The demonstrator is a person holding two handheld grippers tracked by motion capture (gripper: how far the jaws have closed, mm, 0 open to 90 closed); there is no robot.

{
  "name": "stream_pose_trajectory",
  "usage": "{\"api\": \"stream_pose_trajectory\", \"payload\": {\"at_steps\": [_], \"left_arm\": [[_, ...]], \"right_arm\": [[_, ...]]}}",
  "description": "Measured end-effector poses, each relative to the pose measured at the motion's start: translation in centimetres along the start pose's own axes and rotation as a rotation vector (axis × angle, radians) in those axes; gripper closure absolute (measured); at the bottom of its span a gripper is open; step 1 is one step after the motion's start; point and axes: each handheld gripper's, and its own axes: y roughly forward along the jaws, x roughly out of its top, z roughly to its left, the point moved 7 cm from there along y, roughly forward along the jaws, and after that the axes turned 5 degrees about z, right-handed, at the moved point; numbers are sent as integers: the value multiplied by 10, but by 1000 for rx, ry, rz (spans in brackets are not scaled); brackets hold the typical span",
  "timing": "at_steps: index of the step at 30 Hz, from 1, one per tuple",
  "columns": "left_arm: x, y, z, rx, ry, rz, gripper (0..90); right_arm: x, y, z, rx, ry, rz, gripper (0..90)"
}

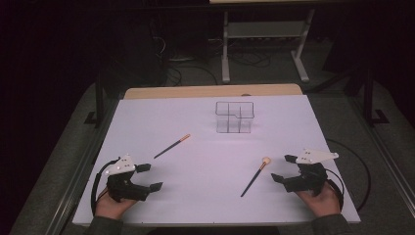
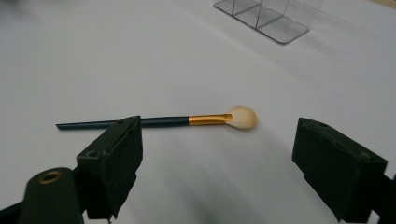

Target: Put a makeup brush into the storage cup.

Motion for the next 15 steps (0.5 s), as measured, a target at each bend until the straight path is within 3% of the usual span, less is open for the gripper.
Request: {"api": "stream_pose_trajectory", "payload": {"at_steps": [15], "left_arm": [[13, 1, 3, 12, 25, 15, 178]], "right_arm": [[0, 0, -2, 9, 9, -13, 153]]}}
